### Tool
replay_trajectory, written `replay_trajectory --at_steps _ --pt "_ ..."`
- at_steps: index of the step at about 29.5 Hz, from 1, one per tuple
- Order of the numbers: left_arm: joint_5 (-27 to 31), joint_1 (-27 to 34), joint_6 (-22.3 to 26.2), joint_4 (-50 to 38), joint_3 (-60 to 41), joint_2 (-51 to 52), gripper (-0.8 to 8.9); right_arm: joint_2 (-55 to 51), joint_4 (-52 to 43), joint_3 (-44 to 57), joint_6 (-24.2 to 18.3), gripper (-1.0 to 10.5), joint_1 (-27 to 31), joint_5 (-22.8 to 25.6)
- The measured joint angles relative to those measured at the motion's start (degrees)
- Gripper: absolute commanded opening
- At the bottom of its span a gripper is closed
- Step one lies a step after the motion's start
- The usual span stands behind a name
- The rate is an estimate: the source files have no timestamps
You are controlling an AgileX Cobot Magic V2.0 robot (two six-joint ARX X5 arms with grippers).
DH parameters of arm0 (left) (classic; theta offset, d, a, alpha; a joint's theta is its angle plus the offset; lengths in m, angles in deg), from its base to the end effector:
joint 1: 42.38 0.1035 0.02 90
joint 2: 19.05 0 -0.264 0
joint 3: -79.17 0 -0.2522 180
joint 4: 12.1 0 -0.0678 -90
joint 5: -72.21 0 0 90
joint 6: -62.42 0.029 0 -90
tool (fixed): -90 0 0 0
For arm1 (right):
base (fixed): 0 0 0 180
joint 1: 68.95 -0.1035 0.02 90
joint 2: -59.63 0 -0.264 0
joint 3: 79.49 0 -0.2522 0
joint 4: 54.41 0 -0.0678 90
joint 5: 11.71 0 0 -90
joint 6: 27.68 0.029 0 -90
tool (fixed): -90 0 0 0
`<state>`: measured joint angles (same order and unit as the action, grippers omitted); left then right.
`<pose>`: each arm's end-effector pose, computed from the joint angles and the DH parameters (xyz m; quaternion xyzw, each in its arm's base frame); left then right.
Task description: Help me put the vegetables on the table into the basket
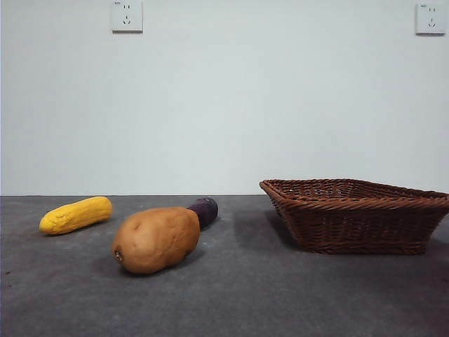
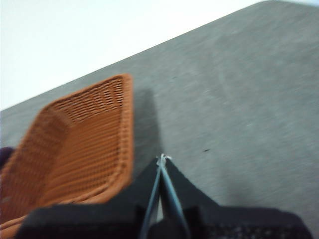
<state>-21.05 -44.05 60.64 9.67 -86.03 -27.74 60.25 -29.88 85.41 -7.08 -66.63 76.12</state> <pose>0.1029 -0.0046 0.1441 -0.0173 0.1369 -0.0405 0.9896 0.0955 -0.0028 0.1525 0.1815 0.0859 -0.0169 0.9795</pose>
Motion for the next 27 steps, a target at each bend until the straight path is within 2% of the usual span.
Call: replay_trajectory --at_steps 6,13,20,25,27 --pt "-1.68 0.0 -5.49 -3.26 1.09 -4.96 -0.05 1.7 0.39 -0.87 3.8 -0.1 -0.02 -1.11" --pt "-4.48 0.0 -6.86 -7.19 7.3 -16.9 -0.05 10.8 0.31 -6.12 5.68 -0.1 -0.02 -1.81" --pt "-6.08 0.0 -7.69 -7.26 15.74 -33.33 -0.05 25.94 0.28 -13.18 5.77 -0.1 -0.02 -4.76" --pt "-12.94 -0.02 -10.54 -7.23 22.32 -48.04 -0.04 44.09 4.39 -22.34 4.39 0.0 -0.02 -12.41" --pt "-15.63 -0.02 -11.45 -6.08 24.13 -51.3 -0.04 50.42 8.0 -26.67 3.39 0.0 -0.02 -13.27"
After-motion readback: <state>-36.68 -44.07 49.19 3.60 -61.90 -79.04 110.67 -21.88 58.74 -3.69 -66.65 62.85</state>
